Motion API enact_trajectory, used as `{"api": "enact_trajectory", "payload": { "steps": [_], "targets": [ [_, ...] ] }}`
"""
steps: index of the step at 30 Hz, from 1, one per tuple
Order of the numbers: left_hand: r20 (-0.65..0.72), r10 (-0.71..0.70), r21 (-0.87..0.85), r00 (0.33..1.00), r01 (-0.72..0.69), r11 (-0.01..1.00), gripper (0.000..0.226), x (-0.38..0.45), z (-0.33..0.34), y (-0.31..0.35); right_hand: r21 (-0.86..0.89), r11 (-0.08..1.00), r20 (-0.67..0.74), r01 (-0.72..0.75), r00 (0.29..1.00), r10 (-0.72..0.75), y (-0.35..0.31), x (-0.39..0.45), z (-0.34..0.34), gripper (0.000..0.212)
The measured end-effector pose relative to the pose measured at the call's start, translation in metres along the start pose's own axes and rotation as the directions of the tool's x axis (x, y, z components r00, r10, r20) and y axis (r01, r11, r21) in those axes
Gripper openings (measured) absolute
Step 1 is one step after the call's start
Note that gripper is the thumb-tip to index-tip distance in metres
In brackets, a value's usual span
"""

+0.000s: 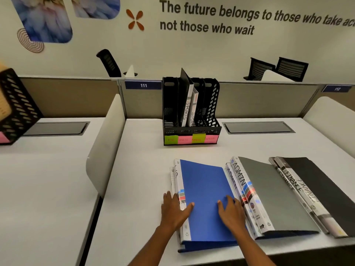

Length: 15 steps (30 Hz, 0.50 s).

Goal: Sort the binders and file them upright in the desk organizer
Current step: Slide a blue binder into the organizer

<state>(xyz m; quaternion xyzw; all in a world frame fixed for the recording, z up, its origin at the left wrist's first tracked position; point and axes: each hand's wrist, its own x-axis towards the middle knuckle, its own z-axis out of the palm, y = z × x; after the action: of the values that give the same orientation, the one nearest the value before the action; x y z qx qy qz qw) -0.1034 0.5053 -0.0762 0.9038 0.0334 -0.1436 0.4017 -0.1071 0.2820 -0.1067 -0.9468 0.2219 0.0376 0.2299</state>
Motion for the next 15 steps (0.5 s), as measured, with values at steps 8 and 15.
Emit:
{"api": "enact_trajectory", "payload": {
  "steps": [8,15],
  "targets": [
    [0.033,0.006,-0.397,0.999,0.008,0.918,0.076,-0.012,-0.011,0.018,0.094,0.994,-0.011,0.050,0.999,-0.050,0.008,-0.005,-0.003,0.054],
    [0.079,-0.025,-0.550,0.997,0.064,0.833,0.073,-0.017,-0.018,0.038,0.250,0.967,0.029,0.050,0.998,-0.059,0.010,-0.006,-0.008,0.054]
  ]
}}
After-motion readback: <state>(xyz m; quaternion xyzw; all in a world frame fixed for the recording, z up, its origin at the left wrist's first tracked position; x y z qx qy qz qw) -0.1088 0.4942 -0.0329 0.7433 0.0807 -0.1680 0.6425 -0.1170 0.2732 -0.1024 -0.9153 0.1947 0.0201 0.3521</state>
